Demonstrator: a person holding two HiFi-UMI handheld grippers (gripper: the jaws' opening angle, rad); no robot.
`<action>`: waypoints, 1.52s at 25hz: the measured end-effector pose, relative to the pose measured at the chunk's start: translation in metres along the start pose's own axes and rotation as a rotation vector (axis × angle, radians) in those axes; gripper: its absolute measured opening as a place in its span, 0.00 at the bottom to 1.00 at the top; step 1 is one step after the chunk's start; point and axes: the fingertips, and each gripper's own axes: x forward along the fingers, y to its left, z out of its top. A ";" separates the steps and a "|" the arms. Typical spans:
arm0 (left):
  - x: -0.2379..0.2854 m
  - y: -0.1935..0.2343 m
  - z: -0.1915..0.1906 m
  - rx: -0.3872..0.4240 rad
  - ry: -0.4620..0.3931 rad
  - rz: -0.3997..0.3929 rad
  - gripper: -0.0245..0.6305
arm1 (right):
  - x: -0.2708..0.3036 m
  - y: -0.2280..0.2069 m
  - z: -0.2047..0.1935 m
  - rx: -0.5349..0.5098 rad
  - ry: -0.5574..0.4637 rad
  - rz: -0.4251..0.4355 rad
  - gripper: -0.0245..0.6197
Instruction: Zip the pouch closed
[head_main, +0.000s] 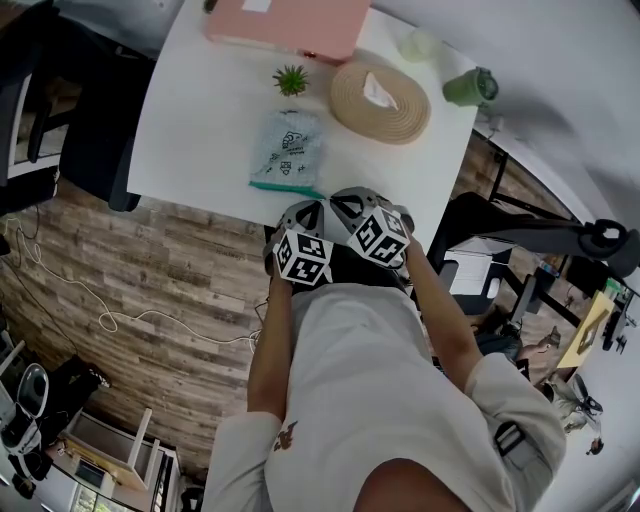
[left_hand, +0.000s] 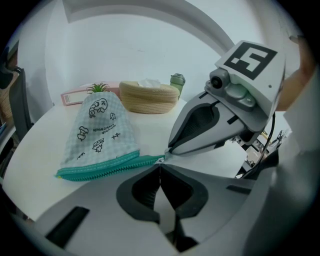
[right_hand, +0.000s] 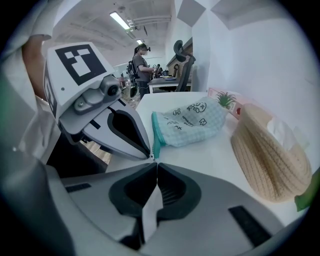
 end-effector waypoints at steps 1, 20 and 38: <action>0.000 0.000 0.000 0.000 0.000 0.001 0.03 | 0.000 0.000 0.000 0.004 0.000 -0.003 0.05; -0.004 0.016 -0.003 -0.069 0.007 0.031 0.03 | -0.003 -0.001 -0.006 0.052 0.024 0.006 0.04; -0.012 0.031 -0.002 -0.106 -0.010 0.081 0.03 | -0.005 -0.005 -0.003 0.073 0.017 -0.022 0.04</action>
